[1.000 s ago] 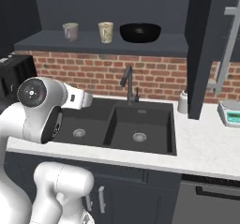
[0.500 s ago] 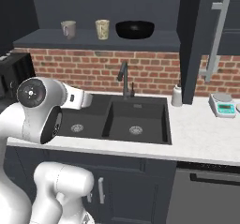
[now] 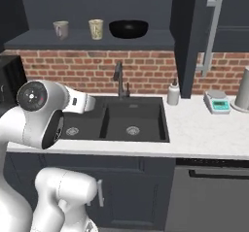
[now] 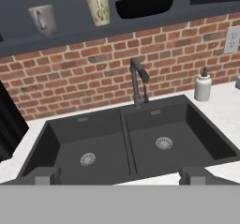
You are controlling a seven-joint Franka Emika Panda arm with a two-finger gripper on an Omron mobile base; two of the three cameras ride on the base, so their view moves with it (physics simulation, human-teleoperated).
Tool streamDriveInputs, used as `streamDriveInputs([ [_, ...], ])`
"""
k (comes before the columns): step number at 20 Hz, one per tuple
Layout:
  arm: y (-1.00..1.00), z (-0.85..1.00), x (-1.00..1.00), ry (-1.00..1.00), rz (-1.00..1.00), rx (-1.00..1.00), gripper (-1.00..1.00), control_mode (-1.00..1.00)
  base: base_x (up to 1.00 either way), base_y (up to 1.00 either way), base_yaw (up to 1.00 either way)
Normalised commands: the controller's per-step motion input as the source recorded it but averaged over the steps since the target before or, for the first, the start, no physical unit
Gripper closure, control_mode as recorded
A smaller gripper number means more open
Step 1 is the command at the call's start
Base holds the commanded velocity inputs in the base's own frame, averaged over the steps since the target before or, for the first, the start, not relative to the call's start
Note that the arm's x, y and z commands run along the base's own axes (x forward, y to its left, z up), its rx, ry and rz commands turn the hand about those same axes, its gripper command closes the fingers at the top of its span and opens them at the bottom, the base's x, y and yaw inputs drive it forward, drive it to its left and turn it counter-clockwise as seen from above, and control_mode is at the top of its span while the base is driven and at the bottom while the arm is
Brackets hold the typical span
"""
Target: Gather all objects into one cabinet and sort the glasses and bowls to opposite sides.
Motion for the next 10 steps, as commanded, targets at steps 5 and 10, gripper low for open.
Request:
streamDriveInputs([
  [5,0.0,0.0,0.0,0.0,0.0,0.0,-1.0,1.0,-0.19,0.0,-0.23],
  [10,0.0,0.0,0.0,0.0,0.0,0.0,-1.0,1.0,-0.18,-0.11,-0.16],
])
